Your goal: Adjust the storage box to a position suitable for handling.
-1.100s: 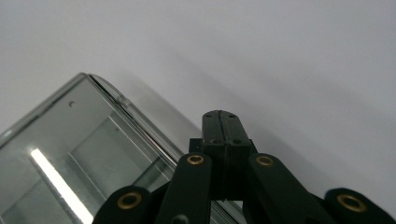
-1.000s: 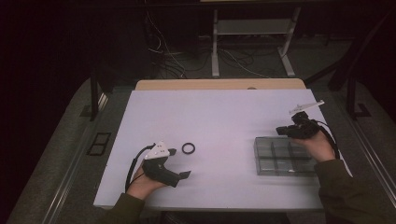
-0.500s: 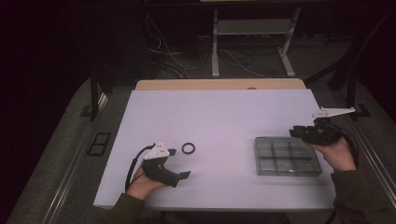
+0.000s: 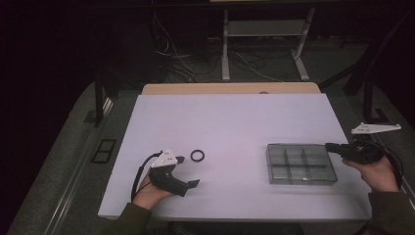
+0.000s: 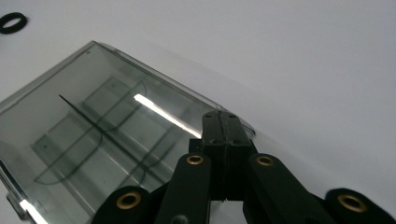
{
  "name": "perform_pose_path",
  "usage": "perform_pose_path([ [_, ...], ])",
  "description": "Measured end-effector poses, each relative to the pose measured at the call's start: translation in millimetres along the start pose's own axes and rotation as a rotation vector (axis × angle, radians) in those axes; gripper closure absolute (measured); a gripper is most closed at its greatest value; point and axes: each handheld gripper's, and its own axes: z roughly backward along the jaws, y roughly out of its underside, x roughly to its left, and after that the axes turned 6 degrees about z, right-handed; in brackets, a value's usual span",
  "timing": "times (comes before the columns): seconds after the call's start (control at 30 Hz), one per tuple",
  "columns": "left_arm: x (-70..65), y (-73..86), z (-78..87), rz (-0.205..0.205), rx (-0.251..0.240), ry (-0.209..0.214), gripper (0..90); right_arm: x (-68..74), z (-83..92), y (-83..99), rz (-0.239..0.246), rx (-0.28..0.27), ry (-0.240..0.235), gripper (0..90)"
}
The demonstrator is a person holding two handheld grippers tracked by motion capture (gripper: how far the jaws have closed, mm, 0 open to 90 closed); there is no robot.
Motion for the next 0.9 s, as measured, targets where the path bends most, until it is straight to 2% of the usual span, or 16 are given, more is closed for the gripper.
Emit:
perform_pose_path([
  [0.03, -0.5, 0.2, -0.1, 0.009, -0.004, -0.001, 0.0, -1.6, 1.4, 2.9, -0.001, -0.002, 0.001, 89.1],
  [0.37, -0.1, 0.2, 0.4, 0.005, -0.002, -0.003, 0.0, -9.2, 3.5, 29.8, -0.030, 0.048, 0.029, 89.1],
  [0.67, -0.4, 0.1, 0.7, 0.002, 0.000, -0.004, 0.0, -4.4, -9.5, 46.5, -0.028, 0.130, -0.008, 89.1],
  [0.9, -0.3, 0.1, 0.9, 0.002, 0.000, -0.004, 0.0, -1.0, -14.4, 45.8, -0.018, 0.150, -0.022, 89.1],
])
